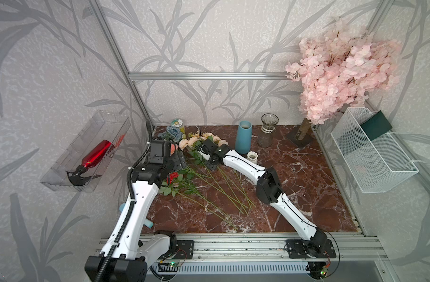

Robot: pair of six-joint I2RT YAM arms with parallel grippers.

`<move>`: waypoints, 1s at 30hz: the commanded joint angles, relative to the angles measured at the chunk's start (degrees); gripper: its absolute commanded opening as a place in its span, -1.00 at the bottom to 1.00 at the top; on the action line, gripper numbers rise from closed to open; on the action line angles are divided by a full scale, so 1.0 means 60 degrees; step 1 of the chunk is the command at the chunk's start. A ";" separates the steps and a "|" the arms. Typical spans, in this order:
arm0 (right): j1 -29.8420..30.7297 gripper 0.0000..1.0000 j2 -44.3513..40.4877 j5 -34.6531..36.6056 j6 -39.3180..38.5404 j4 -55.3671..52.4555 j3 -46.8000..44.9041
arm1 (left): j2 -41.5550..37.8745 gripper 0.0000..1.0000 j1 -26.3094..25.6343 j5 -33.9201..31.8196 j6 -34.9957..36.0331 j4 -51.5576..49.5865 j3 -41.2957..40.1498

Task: Place the pink flowers into the vase
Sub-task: Pick up the flower at the center of the board.

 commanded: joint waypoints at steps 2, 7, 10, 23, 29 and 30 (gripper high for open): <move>-0.0012 -0.90 -0.0144 -0.0023 0.0030 0.0091 -0.0162 | 0.0016 0.84 0.0116 0.0198 -0.0035 0.0057 -0.0146; -0.0014 -1.00 -0.0246 0.0012 0.0055 0.0090 -0.0260 | 0.0060 0.83 0.0175 0.0332 -0.0064 0.0077 -0.0168; -0.0010 -1.00 -0.0357 0.0036 0.0085 0.0063 -0.0306 | 0.0060 0.83 0.0209 0.0357 -0.0073 0.0092 -0.0179; -0.0010 -1.00 -0.2214 -0.0470 0.0655 0.0334 -0.1372 | 0.0041 0.82 0.0280 0.0302 -0.0080 0.0130 -0.0231; -0.0010 -1.00 -0.3074 -0.0453 0.0864 0.0400 -0.1582 | 0.0028 0.82 0.0312 0.0310 -0.0094 0.0125 -0.0257; -0.0010 -1.00 -0.3222 -0.0458 0.0894 0.0455 -0.1671 | 0.0027 0.82 0.0314 0.0303 -0.0095 0.0130 -0.0255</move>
